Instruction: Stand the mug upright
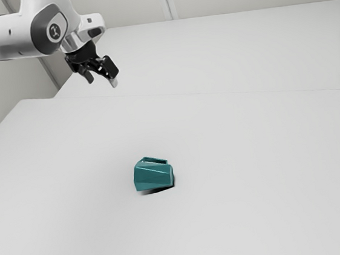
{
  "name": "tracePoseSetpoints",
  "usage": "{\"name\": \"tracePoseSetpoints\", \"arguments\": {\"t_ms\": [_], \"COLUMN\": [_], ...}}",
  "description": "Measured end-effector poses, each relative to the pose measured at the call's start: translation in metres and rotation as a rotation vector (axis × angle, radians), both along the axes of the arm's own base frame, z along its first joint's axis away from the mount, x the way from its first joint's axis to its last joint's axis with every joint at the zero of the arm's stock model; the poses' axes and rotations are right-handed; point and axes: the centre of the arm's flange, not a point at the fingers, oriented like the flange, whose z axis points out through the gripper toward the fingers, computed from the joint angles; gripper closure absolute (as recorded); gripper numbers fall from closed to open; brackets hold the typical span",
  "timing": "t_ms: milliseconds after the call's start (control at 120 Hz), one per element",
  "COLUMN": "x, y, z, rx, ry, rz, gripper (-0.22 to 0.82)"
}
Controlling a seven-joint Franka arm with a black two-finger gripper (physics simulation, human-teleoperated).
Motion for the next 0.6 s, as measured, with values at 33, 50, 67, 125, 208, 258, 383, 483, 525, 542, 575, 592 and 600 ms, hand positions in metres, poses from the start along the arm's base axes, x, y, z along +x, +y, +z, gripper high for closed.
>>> {"name": "tracePoseSetpoints", "arguments": {"t_ms": [33,50,67,125,208,258,383,483,525,542,575,592,600], "x": [0.001,0.001,0.001,0.001,-0.007,-0.019,-0.046,-0.068,-0.073,-0.074,-0.076,-0.076,-0.076], "y": [0.001,0.002,0.002,0.005,0.028,0.044,0.066,0.080,0.083,0.084,0.083,0.082,0.081], "z": [-0.002,-0.003,-0.003,-0.004,-0.027,-0.046,-0.089,-0.123,-0.133,-0.136,-0.142,-0.145,-0.147], "rx": [-0.002,-0.005,-0.008,-0.030,-0.128,-0.188,-0.296,-0.380,-0.403,-0.410,-0.424,-0.431,-0.434], "ry": [0.005,0.006,0.007,0.007,0.033,0.052,0.077,0.091,0.092,0.093,0.094,0.095,0.096], "rz": [0.001,0.002,0.003,0.011,0.076,0.120,0.213,0.296,0.323,0.330,0.342,0.347,0.349], "gripper": [0.00,0.00,0.00,0.00,0.00,0.00,0.00,0.00,0.00,0.00,0.00,0.00,0.00]}}
